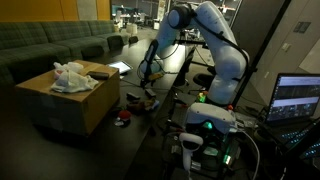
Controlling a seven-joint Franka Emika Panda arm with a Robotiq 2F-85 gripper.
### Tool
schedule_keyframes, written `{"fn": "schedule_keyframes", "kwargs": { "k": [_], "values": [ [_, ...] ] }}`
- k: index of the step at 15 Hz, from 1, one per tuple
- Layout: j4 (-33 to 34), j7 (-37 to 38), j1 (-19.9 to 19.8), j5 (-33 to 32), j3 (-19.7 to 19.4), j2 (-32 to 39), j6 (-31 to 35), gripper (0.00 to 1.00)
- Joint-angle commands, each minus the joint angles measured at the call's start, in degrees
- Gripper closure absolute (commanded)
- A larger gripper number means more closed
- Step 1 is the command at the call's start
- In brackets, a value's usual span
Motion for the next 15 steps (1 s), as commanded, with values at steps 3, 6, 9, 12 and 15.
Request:
{"fn": "schedule_keyframes", "kwargs": {
  "k": [3, 6, 9, 12, 15],
  "values": [
    [-0.1, -1.8, -5.8, 2.6, 3.2, 1.9, 0.3, 0.00],
    [0.9, -3.1, -9.1, 3.6, 5.5, 3.5, 0.3, 0.00],
    [2.3, -5.2, -12.6, 4.1, 8.4, 4.9, -0.3, 0.00],
    [3.6, -6.6, -14.4, 3.6, 10.1, 6.0, -1.0, 0.00],
    [5.2, -6.0, -13.2, 3.0, 9.0, 7.1, -2.7, 0.00]
  ]
}}
